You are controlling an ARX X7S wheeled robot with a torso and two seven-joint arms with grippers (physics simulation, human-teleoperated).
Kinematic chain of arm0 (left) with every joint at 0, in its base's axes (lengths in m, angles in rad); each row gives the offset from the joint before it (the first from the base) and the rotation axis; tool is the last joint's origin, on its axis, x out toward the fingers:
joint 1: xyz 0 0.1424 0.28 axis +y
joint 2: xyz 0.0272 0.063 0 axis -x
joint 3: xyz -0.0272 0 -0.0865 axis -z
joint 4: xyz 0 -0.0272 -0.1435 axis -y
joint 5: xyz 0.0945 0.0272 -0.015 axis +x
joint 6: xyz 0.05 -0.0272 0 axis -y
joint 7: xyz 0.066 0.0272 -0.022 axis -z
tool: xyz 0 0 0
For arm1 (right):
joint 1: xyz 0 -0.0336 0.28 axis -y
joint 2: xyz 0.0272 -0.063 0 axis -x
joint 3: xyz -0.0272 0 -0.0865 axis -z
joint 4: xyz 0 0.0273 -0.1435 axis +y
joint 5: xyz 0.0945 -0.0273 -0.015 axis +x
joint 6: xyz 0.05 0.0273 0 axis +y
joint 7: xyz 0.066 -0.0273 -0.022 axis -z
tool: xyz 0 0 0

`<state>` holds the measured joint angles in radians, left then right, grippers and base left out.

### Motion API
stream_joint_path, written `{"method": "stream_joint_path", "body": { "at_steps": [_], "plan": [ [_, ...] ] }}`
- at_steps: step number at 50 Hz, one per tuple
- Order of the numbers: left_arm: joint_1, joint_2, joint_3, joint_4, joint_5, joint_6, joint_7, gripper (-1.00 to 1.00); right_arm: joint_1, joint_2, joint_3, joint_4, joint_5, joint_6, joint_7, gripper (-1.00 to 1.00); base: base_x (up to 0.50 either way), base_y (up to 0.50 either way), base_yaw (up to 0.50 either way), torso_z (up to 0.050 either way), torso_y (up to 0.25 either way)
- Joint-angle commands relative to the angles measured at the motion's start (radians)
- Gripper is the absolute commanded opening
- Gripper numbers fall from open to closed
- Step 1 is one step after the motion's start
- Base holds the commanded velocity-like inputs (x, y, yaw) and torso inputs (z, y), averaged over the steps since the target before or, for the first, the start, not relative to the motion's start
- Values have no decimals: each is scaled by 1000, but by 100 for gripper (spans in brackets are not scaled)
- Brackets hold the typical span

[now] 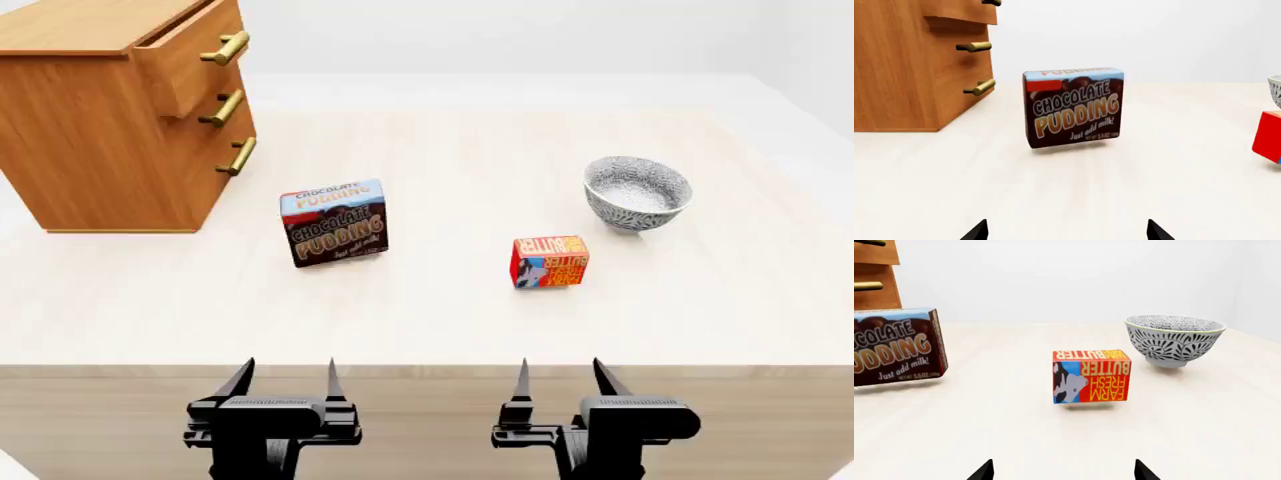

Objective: Put the butter at the back in the top drawer of the cabinet and close it.

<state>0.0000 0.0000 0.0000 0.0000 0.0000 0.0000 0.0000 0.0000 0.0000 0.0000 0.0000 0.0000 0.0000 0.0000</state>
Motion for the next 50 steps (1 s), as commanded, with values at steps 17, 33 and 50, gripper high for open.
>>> {"method": "stream_joint_path", "body": {
  "at_steps": [17,33,50],
  "plan": [
    [4,-57,71,-2,-46,18,-64,100,4,55,-68,9,53,-13,71,100,0,0,0,0,0],
    [7,-79,93,7,-76,20,-85,100,4,77,-97,9,68,-19,98,100,0,0,0,0,0],
    [3,-97,117,6,-86,13,-113,100,6,97,-119,10,90,-23,117,100,0,0,0,50,0]
  ]
}}
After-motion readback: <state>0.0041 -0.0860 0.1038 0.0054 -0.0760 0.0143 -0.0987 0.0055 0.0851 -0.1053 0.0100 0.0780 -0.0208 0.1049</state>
